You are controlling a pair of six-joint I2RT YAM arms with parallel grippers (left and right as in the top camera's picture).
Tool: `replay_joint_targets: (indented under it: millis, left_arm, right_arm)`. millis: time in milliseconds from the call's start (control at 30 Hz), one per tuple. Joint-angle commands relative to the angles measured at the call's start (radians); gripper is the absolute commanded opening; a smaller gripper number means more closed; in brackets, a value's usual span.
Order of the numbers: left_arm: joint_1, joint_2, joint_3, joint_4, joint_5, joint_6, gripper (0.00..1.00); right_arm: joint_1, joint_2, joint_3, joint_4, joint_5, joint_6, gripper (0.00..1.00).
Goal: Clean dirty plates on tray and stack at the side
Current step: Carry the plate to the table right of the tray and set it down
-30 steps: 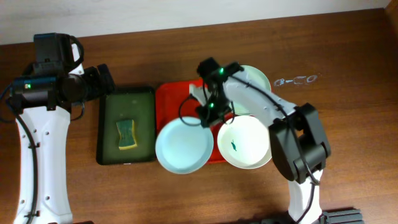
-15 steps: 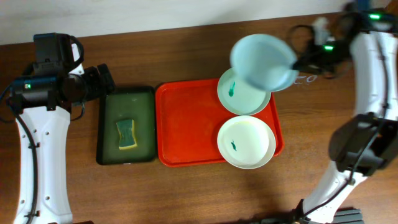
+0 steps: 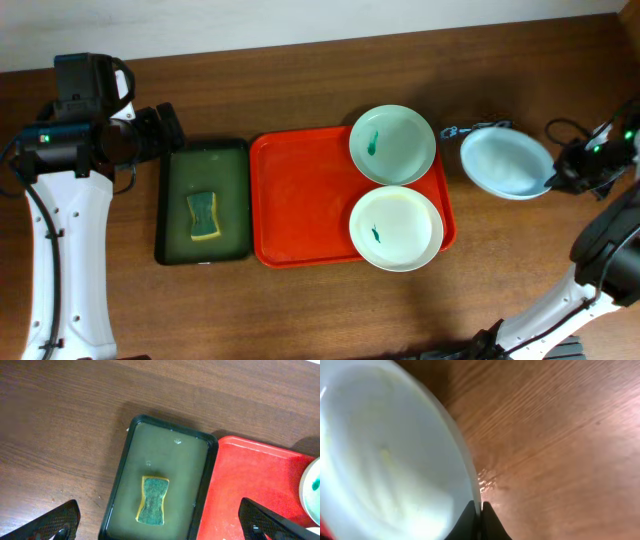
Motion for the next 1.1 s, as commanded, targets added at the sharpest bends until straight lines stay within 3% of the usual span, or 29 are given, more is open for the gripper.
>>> replay_joint_targets:
  millis: [0, 33, 100, 233, 500, 533, 567, 700, 767, 833, 1067]
  left_arm:
    - [-0.003, 0.004, 0.001, -0.001, 0.004, -0.009, 0.99]
    - [-0.003, 0.004, 0.001, -0.002, 0.003, -0.009, 0.99]
    - [-0.003, 0.004, 0.001, -0.002, 0.004, -0.009, 0.99]
    - [-0.003, 0.004, 0.001, -0.002, 0.004, -0.009, 0.99]
    - [-0.003, 0.004, 0.001, -0.002, 0.003, -0.009, 0.99]
    - [-0.003, 0.004, 0.001, -0.002, 0.003, -0.009, 0.99]
    - [-0.003, 0.004, 0.001, -0.002, 0.004, -0.009, 0.99]
    - [-0.003, 0.004, 0.001, -0.002, 0.004, -0.009, 0.99]
    - [-0.003, 0.004, 0.001, -0.002, 0.004, -0.009, 0.99]
    - [-0.003, 0.004, 0.001, -0.002, 0.003, -0.009, 0.99]
    - [-0.003, 0.004, 0.001, -0.002, 0.004, -0.009, 0.99]
  right_arm:
    - [0.005, -0.021, -0.082, 0.042, 0.007, 0.016, 0.33]
    - [0.006, -0.021, -0.083, 0.041, 0.004, 0.016, 0.36]
    - [0.018, -0.034, -0.071, 0.026, -0.019, 0.016, 0.54]
    - [0.083, -0.111, 0.000, -0.017, 0.032, 0.013, 0.61]
    - [0.330, -0.457, 0.042, -0.173, 0.082, 0.013, 0.68]
    - [0.384, -0.480, 0.042, -0.192, 0.073, 0.013, 0.75]
    - [0.421, -0.486, 0.042, -0.192, 0.039, 0.013, 0.98]
    - [0.603, -0.471, 0.026, -0.195, -0.034, 0.012, 1.00]
    - [0.666, -0.470, 0.005, -0.196, -0.017, 0.013, 0.81]
    - [0.733, -0.470, -0.035, -0.196, 0.034, 0.017, 0.73]
    - [0.805, -0.470, -0.322, -0.058, 0.091, 0.115, 0.72]
